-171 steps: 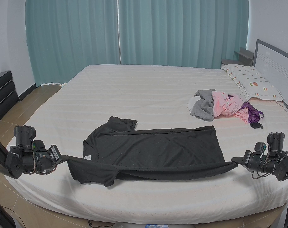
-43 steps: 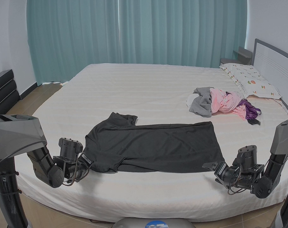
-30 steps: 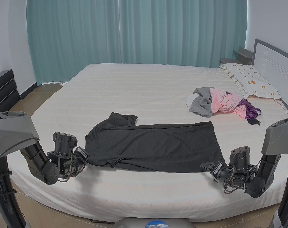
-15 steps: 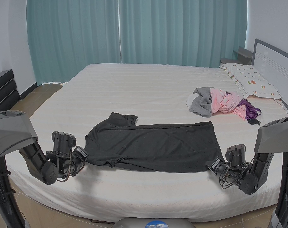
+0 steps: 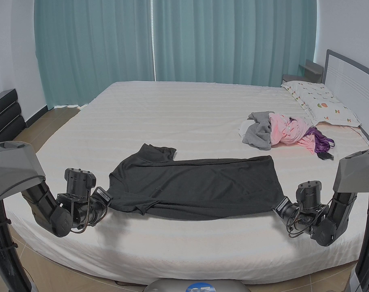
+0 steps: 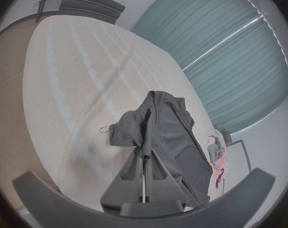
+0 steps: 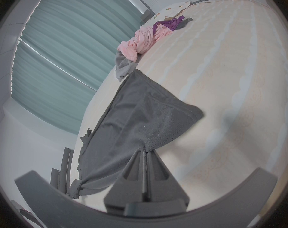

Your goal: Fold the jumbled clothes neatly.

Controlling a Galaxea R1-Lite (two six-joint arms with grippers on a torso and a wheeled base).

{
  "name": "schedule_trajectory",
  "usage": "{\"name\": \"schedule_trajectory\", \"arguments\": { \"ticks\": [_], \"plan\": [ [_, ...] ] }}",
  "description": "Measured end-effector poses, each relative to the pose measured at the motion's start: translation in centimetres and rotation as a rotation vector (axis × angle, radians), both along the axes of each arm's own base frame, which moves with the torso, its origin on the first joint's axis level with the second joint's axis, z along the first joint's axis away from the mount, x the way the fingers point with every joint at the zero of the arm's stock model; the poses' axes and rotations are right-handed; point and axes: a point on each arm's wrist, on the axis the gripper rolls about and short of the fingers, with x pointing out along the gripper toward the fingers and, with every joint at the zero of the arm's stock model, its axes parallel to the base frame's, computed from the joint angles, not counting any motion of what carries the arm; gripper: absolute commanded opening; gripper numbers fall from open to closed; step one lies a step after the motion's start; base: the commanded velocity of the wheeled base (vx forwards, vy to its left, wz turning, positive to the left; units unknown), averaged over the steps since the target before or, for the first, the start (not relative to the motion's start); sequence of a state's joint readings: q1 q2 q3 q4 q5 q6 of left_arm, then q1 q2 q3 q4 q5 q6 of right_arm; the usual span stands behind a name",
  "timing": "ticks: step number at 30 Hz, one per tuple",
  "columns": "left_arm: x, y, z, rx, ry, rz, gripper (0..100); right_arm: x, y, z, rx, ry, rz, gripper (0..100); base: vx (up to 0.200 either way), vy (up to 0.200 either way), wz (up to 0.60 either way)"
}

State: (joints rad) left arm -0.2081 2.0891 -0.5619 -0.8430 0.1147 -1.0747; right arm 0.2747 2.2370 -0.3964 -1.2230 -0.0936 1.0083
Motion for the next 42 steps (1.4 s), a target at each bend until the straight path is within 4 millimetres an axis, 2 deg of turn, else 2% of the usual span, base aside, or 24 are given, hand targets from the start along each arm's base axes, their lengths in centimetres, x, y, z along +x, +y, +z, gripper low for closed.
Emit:
{"name": "schedule_trajectory", "arguments": {
  "ticks": [13,26,42],
  "plan": [
    [-1.4,0.5,1.4,0.015,0.011,-0.007,0,-0.6,-0.7,1.9,0.009,-0.039,-0.007,0,0.000,0.000,0.00],
    [-4.4,1.0,0.3,0.060,0.104,-0.037,0,-3.3,-1.2,1.7,-0.067,0.018,0.048,0,0.000,0.000,0.00],
    [-6.3,0.5,-0.1,0.105,0.196,-0.106,0,-5.3,-1.8,1.3,-0.105,0.083,0.106,0,0.000,0.000,0.00]
  ]
}}
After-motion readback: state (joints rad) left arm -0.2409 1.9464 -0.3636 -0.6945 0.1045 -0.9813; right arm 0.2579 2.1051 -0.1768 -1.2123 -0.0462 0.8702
